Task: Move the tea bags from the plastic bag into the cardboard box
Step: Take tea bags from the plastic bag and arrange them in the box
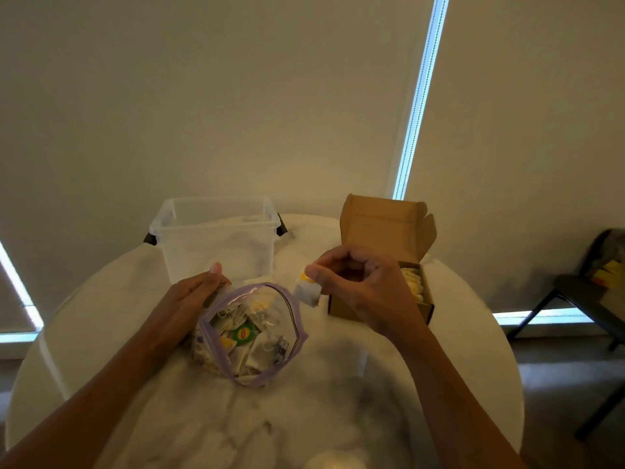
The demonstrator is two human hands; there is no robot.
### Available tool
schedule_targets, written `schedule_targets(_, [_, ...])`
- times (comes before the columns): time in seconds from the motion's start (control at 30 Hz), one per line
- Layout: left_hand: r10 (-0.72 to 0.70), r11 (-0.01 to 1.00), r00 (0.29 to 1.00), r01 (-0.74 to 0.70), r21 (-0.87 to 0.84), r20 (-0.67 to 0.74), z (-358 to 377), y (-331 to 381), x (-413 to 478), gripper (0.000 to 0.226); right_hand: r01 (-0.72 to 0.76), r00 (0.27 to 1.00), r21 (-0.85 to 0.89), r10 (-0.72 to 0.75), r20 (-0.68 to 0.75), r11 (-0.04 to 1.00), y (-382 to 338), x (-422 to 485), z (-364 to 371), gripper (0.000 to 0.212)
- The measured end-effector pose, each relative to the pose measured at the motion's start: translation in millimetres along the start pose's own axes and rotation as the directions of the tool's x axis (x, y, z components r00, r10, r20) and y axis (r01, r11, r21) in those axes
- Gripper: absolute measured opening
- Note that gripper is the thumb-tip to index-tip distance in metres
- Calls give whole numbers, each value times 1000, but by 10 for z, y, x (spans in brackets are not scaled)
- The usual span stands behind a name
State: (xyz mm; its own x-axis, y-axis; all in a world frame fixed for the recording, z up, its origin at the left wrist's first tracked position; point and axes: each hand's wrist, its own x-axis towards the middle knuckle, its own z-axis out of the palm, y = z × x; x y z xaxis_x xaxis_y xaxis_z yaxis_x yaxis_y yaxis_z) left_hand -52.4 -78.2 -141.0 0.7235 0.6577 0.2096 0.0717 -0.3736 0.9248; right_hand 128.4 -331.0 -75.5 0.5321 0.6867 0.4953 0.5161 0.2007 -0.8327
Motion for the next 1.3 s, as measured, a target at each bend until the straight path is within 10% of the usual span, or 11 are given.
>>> schedule_targets(0.3, [25,999,1000,-24,-35,12,-4,-41,13,81,-105,947,-305,2,-320,947,367,285,-709,20])
schedule_targets(0.67, [46,998,999,-47,-43,-13,25,-5,7,65,-135,990,-503,136,-35,854,616,704,-785,8])
schedule_targets(1.3, [40,999,999,-40,-21,12,11,-5,25,69,-183,974,-710,223,-37,680,881,824,-753,14])
